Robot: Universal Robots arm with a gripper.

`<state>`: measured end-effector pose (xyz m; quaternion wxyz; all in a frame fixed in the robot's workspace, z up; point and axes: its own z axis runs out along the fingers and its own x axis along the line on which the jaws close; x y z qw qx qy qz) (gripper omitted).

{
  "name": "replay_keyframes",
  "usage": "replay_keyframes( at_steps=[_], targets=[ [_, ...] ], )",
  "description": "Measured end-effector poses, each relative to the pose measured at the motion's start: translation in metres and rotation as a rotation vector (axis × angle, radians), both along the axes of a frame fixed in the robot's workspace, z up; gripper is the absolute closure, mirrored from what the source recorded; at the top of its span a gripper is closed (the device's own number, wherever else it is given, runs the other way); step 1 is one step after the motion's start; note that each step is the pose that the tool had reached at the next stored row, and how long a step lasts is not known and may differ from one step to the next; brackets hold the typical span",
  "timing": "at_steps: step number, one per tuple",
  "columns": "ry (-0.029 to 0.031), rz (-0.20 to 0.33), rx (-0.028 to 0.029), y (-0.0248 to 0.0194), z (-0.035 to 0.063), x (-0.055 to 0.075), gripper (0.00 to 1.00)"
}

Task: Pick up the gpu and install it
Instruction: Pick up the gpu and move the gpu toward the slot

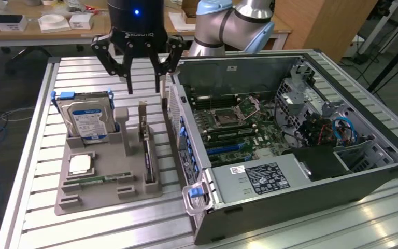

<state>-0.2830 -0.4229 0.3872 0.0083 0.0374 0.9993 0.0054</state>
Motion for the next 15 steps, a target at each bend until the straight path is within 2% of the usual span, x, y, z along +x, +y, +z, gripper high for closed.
replay_keyframes(
  at_steps=[4,8,15],
  targets=[
    [0.0,0.0,-0.0029,-0.0041,-0.0004,0.0,0.47],
    [-0.0001,0.0,-0.0032,-0.0086,-0.0006,0.0,0.47],
    [0.0,0.0,-0.0052,-0.0119,-0.002,0.0,0.47]
  ],
)
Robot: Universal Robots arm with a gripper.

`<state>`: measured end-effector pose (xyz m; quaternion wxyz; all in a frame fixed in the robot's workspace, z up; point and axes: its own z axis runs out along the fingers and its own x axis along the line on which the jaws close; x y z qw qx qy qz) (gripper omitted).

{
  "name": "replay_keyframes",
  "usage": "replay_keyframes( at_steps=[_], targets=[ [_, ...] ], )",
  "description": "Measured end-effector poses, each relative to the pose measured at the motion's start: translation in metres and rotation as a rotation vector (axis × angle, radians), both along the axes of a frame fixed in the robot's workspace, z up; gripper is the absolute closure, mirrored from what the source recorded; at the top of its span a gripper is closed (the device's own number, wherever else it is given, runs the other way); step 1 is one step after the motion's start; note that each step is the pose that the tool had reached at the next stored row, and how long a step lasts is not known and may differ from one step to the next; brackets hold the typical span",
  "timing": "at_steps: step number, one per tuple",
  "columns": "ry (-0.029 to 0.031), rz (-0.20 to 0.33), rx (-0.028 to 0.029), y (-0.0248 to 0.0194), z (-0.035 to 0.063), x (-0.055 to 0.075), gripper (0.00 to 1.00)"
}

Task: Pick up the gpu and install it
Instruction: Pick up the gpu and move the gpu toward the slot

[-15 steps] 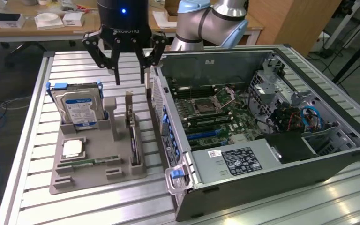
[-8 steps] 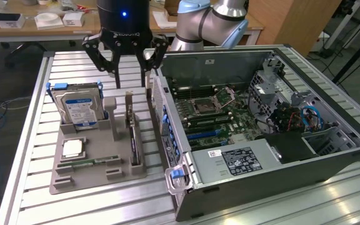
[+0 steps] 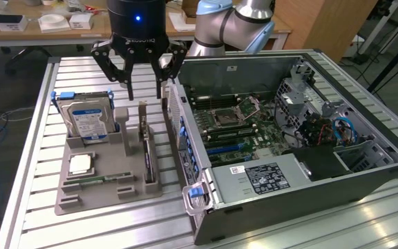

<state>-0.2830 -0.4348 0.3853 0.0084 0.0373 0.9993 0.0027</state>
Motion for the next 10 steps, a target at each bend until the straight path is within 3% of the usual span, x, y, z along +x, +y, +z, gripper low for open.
replay_keyframes(
  at_steps=[10],
  targets=[
    [0.0,0.0,-0.0002,-0.0001,-0.003,0.0,0.47]
  ],
)
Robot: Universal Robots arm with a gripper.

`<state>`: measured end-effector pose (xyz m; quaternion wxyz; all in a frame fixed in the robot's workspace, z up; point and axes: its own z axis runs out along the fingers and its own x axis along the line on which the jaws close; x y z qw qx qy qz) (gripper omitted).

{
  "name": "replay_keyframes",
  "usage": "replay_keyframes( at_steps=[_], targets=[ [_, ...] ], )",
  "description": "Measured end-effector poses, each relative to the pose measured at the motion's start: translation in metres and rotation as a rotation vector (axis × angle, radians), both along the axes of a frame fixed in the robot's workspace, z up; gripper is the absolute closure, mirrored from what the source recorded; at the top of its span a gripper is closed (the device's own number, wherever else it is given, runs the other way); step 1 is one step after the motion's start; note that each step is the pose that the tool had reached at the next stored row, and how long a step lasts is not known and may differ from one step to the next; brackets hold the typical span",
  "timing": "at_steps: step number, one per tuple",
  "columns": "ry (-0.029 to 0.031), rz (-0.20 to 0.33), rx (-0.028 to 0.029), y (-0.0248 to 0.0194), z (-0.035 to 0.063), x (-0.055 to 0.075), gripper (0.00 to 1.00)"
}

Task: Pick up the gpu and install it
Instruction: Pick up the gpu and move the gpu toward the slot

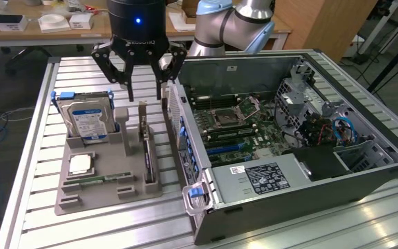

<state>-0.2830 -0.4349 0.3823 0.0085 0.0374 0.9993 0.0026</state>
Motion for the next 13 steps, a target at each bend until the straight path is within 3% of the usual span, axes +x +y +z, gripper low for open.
replay_keyframes(
  at_steps=[13],
  targets=[
    [-0.0001,0.0,-0.0002,-0.0001,-0.0196,0.0,0.47]
  ],
)
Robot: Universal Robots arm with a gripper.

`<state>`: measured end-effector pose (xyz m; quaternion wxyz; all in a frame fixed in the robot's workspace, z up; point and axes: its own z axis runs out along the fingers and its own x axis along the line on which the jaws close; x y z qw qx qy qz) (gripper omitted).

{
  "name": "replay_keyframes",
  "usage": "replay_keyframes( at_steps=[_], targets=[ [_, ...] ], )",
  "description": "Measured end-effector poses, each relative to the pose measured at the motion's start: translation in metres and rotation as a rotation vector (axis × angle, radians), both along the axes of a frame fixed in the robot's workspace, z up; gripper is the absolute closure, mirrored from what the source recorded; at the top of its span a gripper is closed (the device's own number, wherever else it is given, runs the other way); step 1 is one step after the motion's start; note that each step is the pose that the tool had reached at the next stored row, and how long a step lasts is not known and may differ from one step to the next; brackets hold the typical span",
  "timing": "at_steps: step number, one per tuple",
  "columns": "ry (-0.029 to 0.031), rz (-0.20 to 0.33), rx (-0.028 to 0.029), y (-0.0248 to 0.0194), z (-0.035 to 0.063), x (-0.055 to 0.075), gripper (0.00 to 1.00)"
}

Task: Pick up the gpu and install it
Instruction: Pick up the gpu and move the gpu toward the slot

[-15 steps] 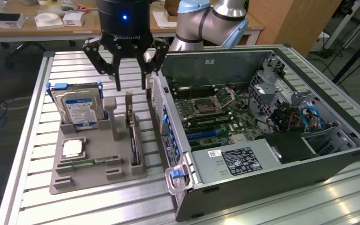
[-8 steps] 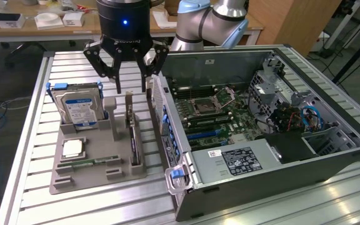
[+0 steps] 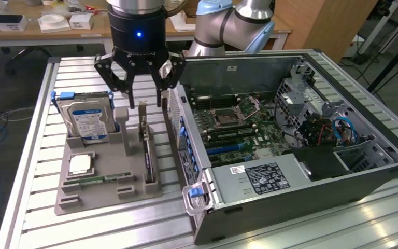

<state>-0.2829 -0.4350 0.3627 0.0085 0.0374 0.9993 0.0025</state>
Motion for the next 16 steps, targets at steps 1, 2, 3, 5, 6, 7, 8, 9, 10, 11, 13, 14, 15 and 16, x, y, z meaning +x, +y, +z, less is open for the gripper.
replay_keyframes(
  at_steps=[1,2,3,5,6,7,8,9,10,11,13,14,15,16],
  targets=[
    [0.0001,0.0,-0.0001,0.0,-0.0017,0.0,0.47],
    [0.0001,0.0,-0.0001,0.0,-0.0034,0.0,0.47],
    [0.0001,0.0,0.0,0.0,-0.0051,0.0,0.47],
    [0.0001,0.0,-0.0001,-0.0001,-0.0085,0.0,0.47],
    [0.0001,0.0,0.0,-0.0001,-0.0103,0.0,0.47],
    [0.0,0.0,0.0,-0.0002,-0.012,0.0,0.47],
    [0.0001,0.0,-0.0001,-0.0002,-0.0138,0.0,0.47],
    [0.0001,0.0,0.0,-0.0003,-0.0156,0.0,0.47],
    [0.0001,0.0,0.0,-0.0003,-0.0175,0.0,0.47],
    [0.0001,0.0,0.0,-0.0004,-0.0193,0.0,0.47],
    [0.0001,0.0,-0.0001,-0.0005,-0.0229,0.0,0.47],
    [0.0001,0.0,-0.0001,-0.0006,-0.0245,0.0,0.47],
    [0.0001,0.0,-0.0001,-0.0008,-0.0261,0.0,0.47],
    [0.0001,0.0,-0.0001,-0.001,-0.0278,0.0,0.47]
  ],
)
